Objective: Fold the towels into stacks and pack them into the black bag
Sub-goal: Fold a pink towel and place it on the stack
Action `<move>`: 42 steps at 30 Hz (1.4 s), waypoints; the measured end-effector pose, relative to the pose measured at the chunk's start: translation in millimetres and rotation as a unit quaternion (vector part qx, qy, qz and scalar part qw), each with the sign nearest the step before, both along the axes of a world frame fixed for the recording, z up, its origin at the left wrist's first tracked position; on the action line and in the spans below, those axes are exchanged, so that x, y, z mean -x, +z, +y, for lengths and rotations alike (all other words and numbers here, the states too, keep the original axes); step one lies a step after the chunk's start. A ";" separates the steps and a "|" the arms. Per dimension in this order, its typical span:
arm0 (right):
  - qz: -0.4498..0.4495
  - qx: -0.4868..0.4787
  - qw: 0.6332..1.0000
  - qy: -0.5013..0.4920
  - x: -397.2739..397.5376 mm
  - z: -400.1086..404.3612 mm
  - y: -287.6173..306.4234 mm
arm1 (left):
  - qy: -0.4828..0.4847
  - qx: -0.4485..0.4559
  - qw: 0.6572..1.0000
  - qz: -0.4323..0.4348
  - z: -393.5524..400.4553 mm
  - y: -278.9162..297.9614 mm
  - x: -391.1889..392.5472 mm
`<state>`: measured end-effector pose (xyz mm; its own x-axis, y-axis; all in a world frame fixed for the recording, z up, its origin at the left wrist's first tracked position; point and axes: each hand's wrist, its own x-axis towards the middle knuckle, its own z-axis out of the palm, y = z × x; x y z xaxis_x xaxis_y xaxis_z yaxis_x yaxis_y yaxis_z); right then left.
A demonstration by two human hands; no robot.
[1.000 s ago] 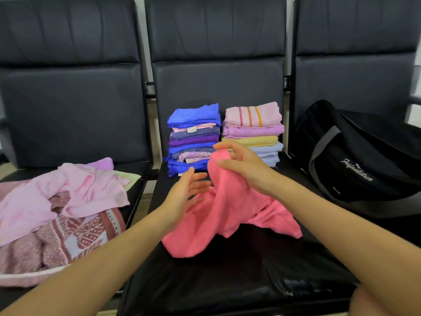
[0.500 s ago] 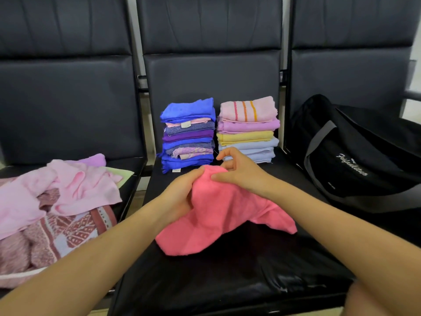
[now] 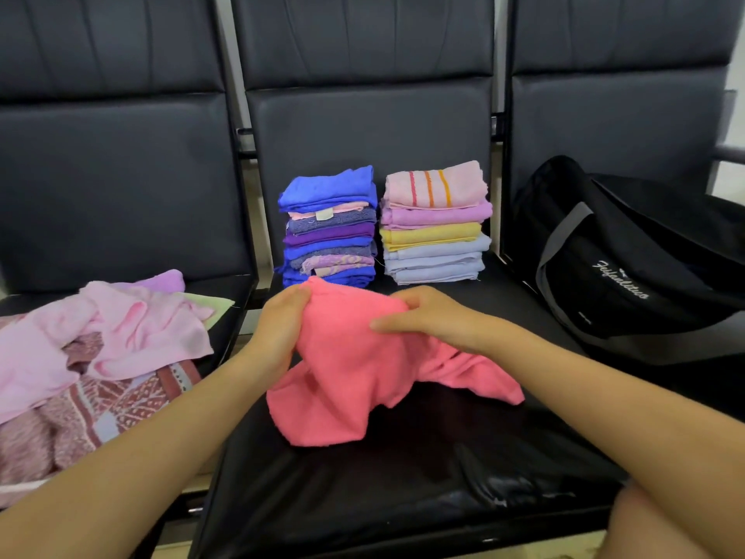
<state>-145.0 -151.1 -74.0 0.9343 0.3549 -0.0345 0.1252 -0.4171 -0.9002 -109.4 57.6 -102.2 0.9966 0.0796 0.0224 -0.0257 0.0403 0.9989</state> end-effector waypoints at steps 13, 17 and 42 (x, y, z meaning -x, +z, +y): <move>0.027 0.053 0.993 -0.099 -33.0 -69.1 -10.6 | 0.200 -0.013 0.977 -0.070 45.3 -0.4 -31.5; -0.057 -0.062 0.974 -0.211 -51.1 -76.9 -4.7 | 0.222 -0.040 0.971 -0.078 44.5 3.4 -42.5; -0.041 0.340 0.939 0.008 -1.0 -53.5 -68.5 | -0.119 -0.628 0.766 -0.071 20.9 -39.3 25.8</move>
